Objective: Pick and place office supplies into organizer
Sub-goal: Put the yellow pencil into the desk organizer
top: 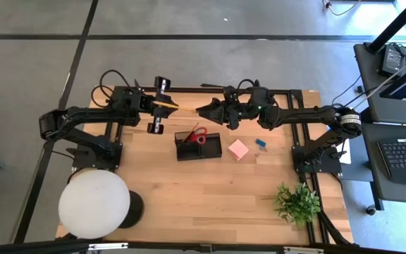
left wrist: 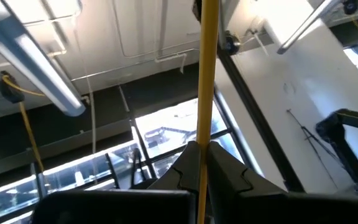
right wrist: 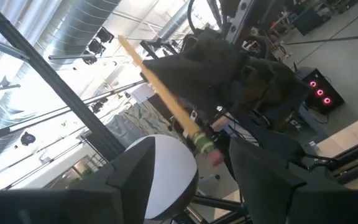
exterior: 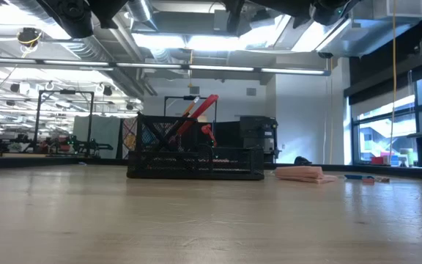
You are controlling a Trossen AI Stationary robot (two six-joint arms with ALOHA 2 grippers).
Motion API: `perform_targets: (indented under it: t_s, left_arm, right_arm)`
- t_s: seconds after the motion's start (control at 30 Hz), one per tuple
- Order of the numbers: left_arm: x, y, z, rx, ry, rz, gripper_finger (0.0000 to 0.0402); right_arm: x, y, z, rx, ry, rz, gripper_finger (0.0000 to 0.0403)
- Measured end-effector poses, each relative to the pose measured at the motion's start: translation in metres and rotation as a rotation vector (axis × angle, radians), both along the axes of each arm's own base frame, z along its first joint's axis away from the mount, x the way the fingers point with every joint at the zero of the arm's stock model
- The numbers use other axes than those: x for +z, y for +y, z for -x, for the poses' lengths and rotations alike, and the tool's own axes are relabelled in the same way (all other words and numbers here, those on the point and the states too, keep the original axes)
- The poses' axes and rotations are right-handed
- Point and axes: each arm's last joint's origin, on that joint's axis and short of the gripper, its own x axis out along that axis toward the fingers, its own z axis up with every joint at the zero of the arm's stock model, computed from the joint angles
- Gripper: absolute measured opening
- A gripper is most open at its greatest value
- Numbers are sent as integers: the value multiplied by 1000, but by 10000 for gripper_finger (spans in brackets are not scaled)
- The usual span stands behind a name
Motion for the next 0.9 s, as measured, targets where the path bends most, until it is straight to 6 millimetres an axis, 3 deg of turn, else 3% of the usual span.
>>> perform_targets:
  t_s: [0.43,0.9]
  left_arm:
    - [1,2,0,15,-5,118,8]
    - [1,3,-1,-36,26,199,8]
  right_arm:
    - [1,0,0,5,-11,11,134]
    - [1,0,0,-3,-19,41,127]
